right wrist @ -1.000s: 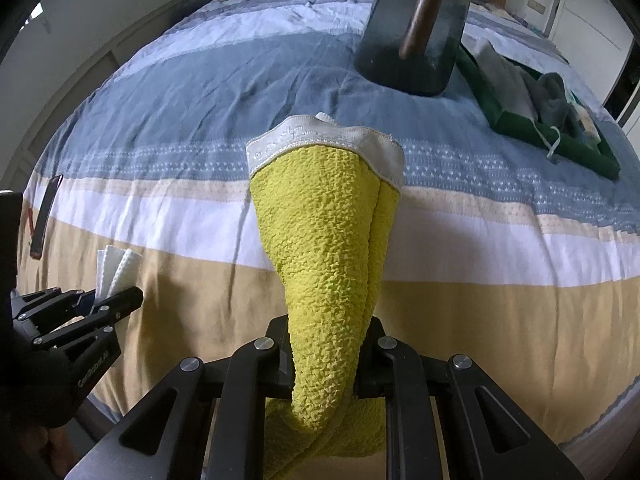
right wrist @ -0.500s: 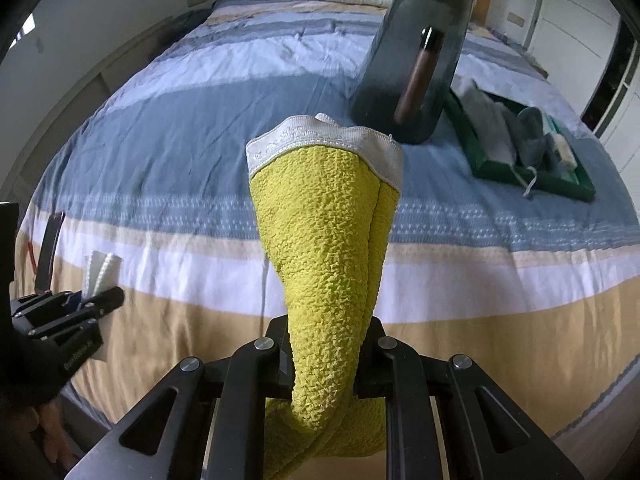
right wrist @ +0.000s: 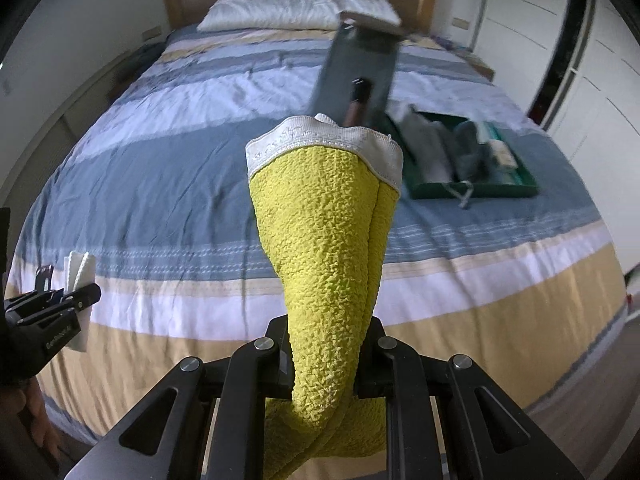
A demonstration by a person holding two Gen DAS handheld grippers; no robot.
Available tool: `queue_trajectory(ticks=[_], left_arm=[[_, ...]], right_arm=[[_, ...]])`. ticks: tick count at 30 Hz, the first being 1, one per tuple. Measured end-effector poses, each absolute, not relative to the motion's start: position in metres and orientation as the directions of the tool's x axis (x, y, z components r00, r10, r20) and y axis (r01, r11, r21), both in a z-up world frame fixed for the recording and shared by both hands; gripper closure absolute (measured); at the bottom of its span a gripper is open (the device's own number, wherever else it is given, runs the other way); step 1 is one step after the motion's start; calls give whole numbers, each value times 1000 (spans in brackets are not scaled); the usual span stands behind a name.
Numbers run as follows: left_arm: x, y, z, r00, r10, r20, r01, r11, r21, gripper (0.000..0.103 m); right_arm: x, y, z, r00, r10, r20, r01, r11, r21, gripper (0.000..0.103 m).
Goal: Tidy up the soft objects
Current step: 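Carry the white cloth and yellow towel with both grippers over the green tray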
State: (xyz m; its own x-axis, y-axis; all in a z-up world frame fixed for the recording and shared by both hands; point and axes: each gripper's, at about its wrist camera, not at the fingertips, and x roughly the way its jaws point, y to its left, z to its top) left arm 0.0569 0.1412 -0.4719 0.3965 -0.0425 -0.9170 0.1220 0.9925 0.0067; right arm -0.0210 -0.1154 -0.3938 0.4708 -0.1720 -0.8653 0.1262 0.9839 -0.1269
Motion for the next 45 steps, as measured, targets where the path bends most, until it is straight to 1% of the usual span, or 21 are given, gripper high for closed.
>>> queue_trajectory(ticks=[5,10,23,27,33,45], left_arm=[[60,128,-467,411,-41,-911,133,991,15,91],[58,96,-458,415,-34,-909,134,991,25,91],[83,-54,-419,436,-117,-892,285,958,13,91],[96,-104,-412,438,-151,-886,323,946,-2,91],[120,-164,-410,441,-191,-877,340,940,-34,91],[183,-239,-414,474,-205,-856,337,941,-39,91]], right_arm=[[-29,-140,-388,484,-198,-853,170,977,-130,87],[-29,-177,-391,488,-203,-849,215,971,-108,87],[-4,-283,-375,520,-237,-820,276,956,-101,86],[10,-319,-374,526,-233,-818,277,956,-95,86],[36,-366,-377,534,-226,-815,259,961,-97,86],[103,-428,-398,560,-210,-802,211,972,-107,86]])
